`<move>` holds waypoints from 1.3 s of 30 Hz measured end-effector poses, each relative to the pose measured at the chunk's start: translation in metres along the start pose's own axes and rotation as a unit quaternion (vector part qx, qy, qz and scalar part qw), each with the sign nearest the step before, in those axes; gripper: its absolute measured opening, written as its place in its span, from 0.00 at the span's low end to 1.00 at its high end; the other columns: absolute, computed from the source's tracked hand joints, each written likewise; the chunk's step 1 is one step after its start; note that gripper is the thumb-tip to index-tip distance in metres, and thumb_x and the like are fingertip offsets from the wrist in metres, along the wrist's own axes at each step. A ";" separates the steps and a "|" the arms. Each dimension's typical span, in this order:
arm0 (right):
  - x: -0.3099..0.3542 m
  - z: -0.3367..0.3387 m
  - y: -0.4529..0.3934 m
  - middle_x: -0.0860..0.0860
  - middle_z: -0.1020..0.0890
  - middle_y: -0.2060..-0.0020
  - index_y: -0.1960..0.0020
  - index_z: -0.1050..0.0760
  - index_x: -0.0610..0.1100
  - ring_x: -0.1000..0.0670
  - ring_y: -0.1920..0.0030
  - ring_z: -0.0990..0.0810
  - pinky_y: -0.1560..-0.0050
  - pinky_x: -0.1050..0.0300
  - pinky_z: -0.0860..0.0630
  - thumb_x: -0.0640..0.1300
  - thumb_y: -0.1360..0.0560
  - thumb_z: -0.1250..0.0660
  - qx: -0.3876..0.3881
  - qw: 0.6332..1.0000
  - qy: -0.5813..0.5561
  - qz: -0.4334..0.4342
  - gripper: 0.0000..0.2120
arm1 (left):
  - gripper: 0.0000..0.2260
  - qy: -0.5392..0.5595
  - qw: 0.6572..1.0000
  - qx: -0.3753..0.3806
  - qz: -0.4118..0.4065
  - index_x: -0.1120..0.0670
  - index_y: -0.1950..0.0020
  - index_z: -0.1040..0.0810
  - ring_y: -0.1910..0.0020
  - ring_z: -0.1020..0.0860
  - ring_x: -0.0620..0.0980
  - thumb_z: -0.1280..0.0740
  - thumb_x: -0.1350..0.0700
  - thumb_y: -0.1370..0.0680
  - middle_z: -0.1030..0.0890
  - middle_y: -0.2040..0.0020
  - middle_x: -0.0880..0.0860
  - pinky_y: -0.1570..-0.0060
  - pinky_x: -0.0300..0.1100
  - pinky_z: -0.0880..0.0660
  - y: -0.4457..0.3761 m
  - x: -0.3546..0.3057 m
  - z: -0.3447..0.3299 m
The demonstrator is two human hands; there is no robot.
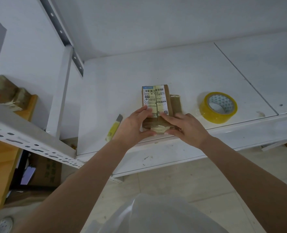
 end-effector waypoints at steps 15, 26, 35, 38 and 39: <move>0.014 0.007 0.001 0.47 0.21 0.66 0.38 0.21 0.42 0.44 0.69 0.21 0.62 0.52 0.25 0.52 0.22 0.45 -0.073 0.990 0.118 0.025 0.22 | 0.15 -0.226 0.964 -0.099 -0.096 0.54 0.40 0.17 0.43 0.20 0.62 0.32 0.49 0.23 0.18 0.41 0.58 0.69 0.50 0.18 -0.002 -0.036 -0.006; 0.009 0.008 0.002 0.47 0.18 0.58 0.25 0.36 0.42 0.45 0.60 0.20 0.51 0.50 0.27 0.49 0.21 0.35 -0.013 1.000 0.018 -0.012 0.27 | 0.21 -0.212 0.972 -0.070 -0.066 0.54 0.31 0.24 0.35 0.24 0.59 0.36 0.47 0.21 0.17 0.41 0.52 0.61 0.50 0.18 -0.006 -0.034 -0.006; -0.029 0.036 0.013 0.45 0.20 0.53 0.29 0.34 0.38 0.42 0.53 0.20 0.51 0.45 0.24 0.36 0.19 0.42 -0.136 0.967 -0.109 -0.186 0.19 | 0.45 -0.211 0.965 0.025 0.153 0.52 0.21 0.54 0.22 0.57 0.61 0.45 0.27 0.28 0.52 0.20 0.57 0.31 0.64 0.43 -0.041 -0.042 -0.040; -0.036 0.029 0.018 0.45 0.20 0.51 0.29 0.33 0.37 0.43 0.50 0.21 0.49 0.50 0.26 0.36 0.19 0.42 -0.130 0.964 -0.111 -0.204 0.19 | 0.44 -0.263 0.947 0.064 0.175 0.50 0.21 0.60 0.22 0.60 0.63 0.45 0.29 0.27 0.59 0.20 0.57 0.34 0.65 0.42 -0.041 -0.036 -0.057; -0.039 0.027 0.021 0.45 0.21 0.50 0.29 0.33 0.38 0.44 0.50 0.22 0.49 0.53 0.27 0.36 0.19 0.42 -0.130 0.960 -0.121 -0.216 0.19 | 0.42 -0.276 0.944 0.064 0.171 0.50 0.21 0.60 0.22 0.59 0.63 0.45 0.31 0.25 0.58 0.20 0.57 0.35 0.64 0.41 -0.040 -0.035 -0.057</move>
Point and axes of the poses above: each hand's wrist, its own y-axis away from the middle knuckle, its own z-axis out of the back of the hand, x = y × z, the point moved 6 cm from there along -y, towards the middle knuckle
